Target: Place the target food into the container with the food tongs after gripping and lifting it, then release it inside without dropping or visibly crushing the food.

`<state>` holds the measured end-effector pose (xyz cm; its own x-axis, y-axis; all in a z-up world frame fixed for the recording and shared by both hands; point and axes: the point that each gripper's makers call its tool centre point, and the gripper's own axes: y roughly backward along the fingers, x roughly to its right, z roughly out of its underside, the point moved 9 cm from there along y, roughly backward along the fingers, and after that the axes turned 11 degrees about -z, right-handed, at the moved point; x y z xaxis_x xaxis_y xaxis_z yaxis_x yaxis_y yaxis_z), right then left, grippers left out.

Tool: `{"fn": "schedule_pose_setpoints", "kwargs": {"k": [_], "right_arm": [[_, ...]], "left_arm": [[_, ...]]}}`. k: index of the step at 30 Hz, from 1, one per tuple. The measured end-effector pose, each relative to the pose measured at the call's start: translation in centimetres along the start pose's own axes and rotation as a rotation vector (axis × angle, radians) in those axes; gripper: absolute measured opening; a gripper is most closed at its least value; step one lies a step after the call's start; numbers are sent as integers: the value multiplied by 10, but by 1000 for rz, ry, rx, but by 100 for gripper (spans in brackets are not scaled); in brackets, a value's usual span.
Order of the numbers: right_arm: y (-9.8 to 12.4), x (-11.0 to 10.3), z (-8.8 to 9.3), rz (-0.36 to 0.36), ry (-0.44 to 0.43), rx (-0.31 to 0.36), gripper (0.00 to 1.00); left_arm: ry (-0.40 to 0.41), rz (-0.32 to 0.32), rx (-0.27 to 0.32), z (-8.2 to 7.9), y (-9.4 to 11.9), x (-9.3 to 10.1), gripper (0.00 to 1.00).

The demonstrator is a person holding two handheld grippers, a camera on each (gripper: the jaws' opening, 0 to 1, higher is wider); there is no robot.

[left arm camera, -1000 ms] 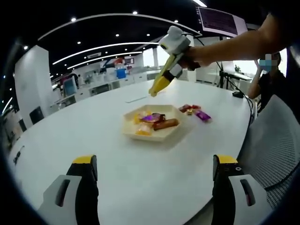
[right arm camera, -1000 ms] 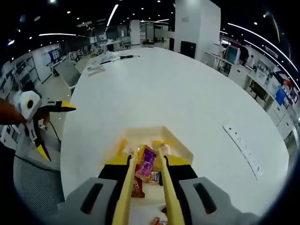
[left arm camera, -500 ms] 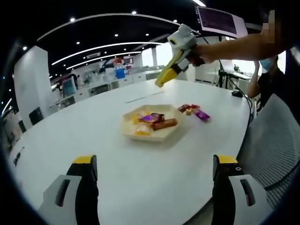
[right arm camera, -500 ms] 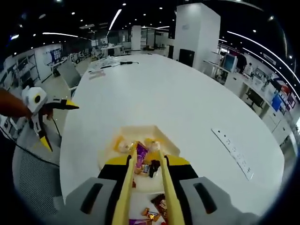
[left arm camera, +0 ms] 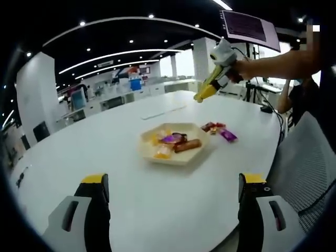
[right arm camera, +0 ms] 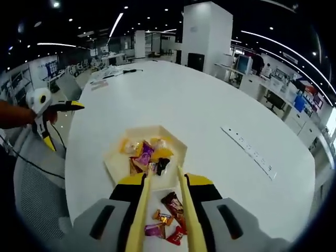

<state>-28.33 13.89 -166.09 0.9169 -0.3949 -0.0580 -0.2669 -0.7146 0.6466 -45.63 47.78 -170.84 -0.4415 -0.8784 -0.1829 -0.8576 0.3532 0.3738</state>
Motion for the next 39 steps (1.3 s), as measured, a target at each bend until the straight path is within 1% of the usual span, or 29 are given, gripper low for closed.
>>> {"fn": "schedule_pose_setpoints", "kwargs": {"k": [2,3,4,6,9,10,11,12,14,15,17,21,28,33,36,39], "right_arm": [[6,-1,6,12,0,-4,28],[9,0,9,17,2,-5,28],[13,1,12,23,-3,-2,28],[19,4,18,35,-20,4,28],[25,6,25,45,-36,8,28],[27,6,27,49,-39,9,28],[28,6,29,50,-41,8,28],[30,6,32,58,-36,6,28],[32,7,36,68,-21,-1,28],[33,6,37,68,-20,1,28],[34,8,39,80,0,3,28],[36,9,44,88,-19,26,28],[41,9,54,93,-35,29,29],[45,10,65,102,-60,31,29],[47,8,68,106,-62,25,29],[50,9,72,115,-84,23,29]], "left_arm": [[11,8,2,-4,0,6,100],[2,18,11,-5,1,10,100],[-27,30,25,-5,2,14,100],[-39,37,7,0,2,16,100],[-7,41,-8,3,1,16,100],[8,39,3,2,1,14,100],[25,36,26,1,1,13,100],[32,33,29,1,2,12,100],[56,20,8,6,1,9,100],[58,13,7,6,1,8,100],[54,11,13,5,1,9,100],[40,25,3,7,-1,12,100],[49,16,12,6,0,10,100],[41,15,10,6,0,12,100],[38,12,11,6,-1,11,100],[32,11,4,6,-1,12,100]]}}
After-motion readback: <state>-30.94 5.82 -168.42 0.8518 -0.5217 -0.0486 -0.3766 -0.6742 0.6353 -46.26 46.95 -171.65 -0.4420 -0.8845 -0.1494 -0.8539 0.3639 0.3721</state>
